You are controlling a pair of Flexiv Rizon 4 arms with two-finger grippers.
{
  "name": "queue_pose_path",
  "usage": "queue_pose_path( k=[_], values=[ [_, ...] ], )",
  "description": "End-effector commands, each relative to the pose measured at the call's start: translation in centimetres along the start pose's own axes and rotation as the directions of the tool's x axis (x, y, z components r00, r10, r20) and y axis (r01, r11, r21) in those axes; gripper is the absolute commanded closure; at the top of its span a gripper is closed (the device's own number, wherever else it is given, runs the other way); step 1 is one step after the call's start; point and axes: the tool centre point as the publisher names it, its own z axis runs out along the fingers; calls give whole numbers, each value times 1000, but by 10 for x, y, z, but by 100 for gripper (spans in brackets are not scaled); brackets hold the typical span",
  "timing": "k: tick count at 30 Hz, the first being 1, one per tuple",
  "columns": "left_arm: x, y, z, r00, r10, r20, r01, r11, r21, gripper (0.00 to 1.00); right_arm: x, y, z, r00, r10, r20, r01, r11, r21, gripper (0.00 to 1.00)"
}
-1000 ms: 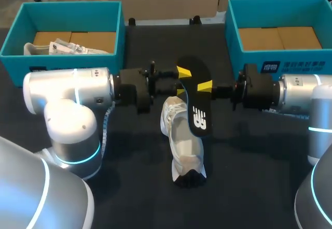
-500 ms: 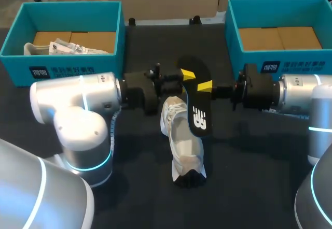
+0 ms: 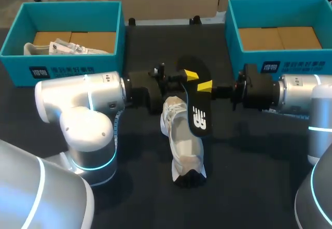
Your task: Take the shoe out of the shoebox, open the shoe tongue, remove and reinsert the insole, then place the shoe into the shoebox
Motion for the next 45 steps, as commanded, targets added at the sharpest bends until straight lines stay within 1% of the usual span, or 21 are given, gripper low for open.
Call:
queue_pose_path(
  k=[1,11,13,14,15,16,21,25,27,28,29,30,32,34,42,44,45],
  values=[
    [-1,1,6,1000,3,-7,-3,1000,2,100,0,-1,1,1000,0,1,0,1000,-2,100],
    [-2,-1,3,1000,11,1,-11,1000,24,100,0,-1,1,1000,0,1,0,1000,-2,100],
    [-3,-1,1,1000,12,1,-12,1000,27,100,0,-1,-2,1000,-11,10,11,1000,4,100],
    [-3,-2,0,1000,14,0,-14,1000,28,100,0,-2,-4,1000,-21,15,21,1000,5,85],
    [-4,-2,-2,1000,15,0,-15,1000,28,100,1,-2,-7,999,-28,20,28,1000,6,21],
    [-5,-3,-3,1000,15,0,-15,999,28,100,2,-2,-9,999,-38,20,38,999,7,0],
    [-5,-4,-15,1000,8,-14,-8,999,36,100,4,-4,-28,992,-118,47,116,992,50,0],
    [-6,-7,-27,1000,-18,-17,19,999,47,100,6,-4,-50,977,-192,95,184,979,90,0],
    [-6,-8,-32,999,-42,-20,43,997,64,100,7,-4,-59,955,-256,149,238,962,130,0],
    [-7,-10,-35,998,-55,-19,57,996,75,100,7,-3,-63,938,-282,199,253,954,161,0],
    [-8,-12,-37,997,-77,-22,78,992,95,100,7,-2,-65,930,-291,225,246,947,209,0],
    [-9,-14,-40,994,-102,-34,105,988,115,100,6,-1,-69,931,-287,224,234,943,236,0],
    [-10,-20,-44,987,-142,-70,151,975,160,100,6,-1,-69,931,-287,224,234,943,236,0],
    [-12,-27,-48,985,-104,-141,124,981,149,100,6,-1,-69,931,-287,224,234,943,236,0],
    [-12,-27,-48,985,-104,-141,124,981,149,100,6,-1,-69,931,-287,224,234,943,236,0],
    [-13,-29,-48,984,-107,-143,130,978,163,100,7,-1,-73,880,-408,242,323,889,324,0],
    [-14,-31,-49,983,-108,-145,132,977,169,100,8,-3,-76,854,-454,255,355,866,352,0]
  ],
)
